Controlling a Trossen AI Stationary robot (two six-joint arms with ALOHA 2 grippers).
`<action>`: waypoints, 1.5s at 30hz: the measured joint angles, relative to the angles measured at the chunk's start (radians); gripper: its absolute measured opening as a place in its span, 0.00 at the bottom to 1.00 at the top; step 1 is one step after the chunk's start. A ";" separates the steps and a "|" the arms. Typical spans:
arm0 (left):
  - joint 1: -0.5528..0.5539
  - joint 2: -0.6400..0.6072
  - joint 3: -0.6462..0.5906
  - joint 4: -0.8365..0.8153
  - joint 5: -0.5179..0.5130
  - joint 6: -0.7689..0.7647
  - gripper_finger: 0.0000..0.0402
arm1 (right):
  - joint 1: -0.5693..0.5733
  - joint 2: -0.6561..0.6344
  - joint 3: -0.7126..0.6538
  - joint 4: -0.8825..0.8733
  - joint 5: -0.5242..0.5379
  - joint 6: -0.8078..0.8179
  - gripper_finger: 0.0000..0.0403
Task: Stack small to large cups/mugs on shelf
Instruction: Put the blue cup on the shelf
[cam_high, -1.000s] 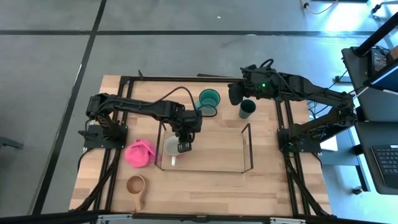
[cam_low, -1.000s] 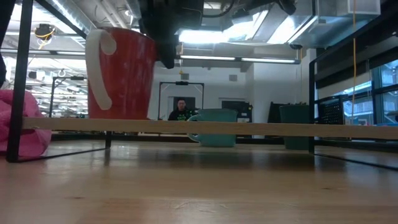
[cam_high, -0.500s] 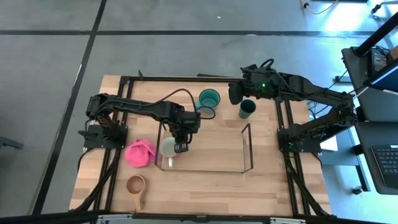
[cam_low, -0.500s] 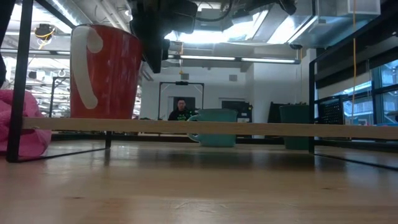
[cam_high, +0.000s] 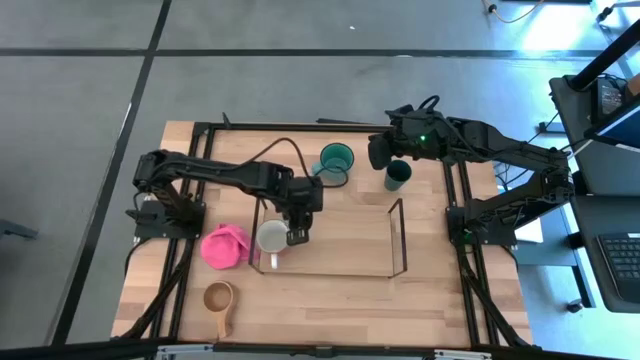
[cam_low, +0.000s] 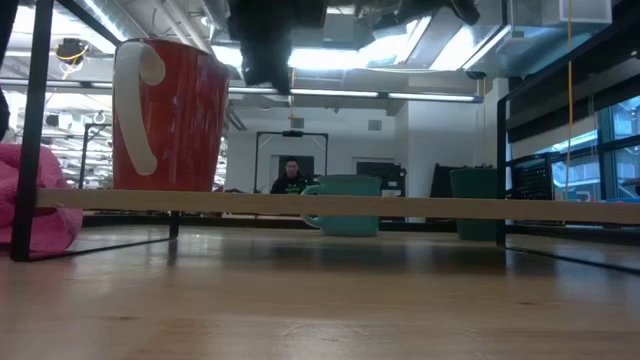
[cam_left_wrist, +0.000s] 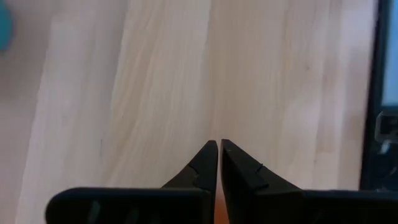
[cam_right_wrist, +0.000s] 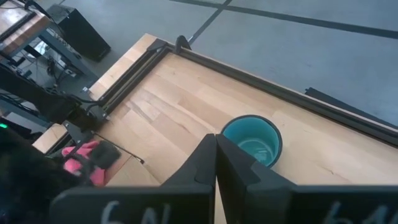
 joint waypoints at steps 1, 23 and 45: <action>0.000 -0.009 0.001 0.009 -0.001 -0.012 0.03 | -0.001 0.000 0.000 -0.007 0.000 0.000 0.02; -0.060 -0.322 0.002 -0.254 -0.326 -0.293 0.03 | 0.016 0.000 0.000 -0.080 -0.042 0.050 0.02; -0.086 -0.340 0.002 -0.264 -0.301 -0.316 0.03 | 0.040 0.002 0.000 -0.056 -0.109 0.040 0.02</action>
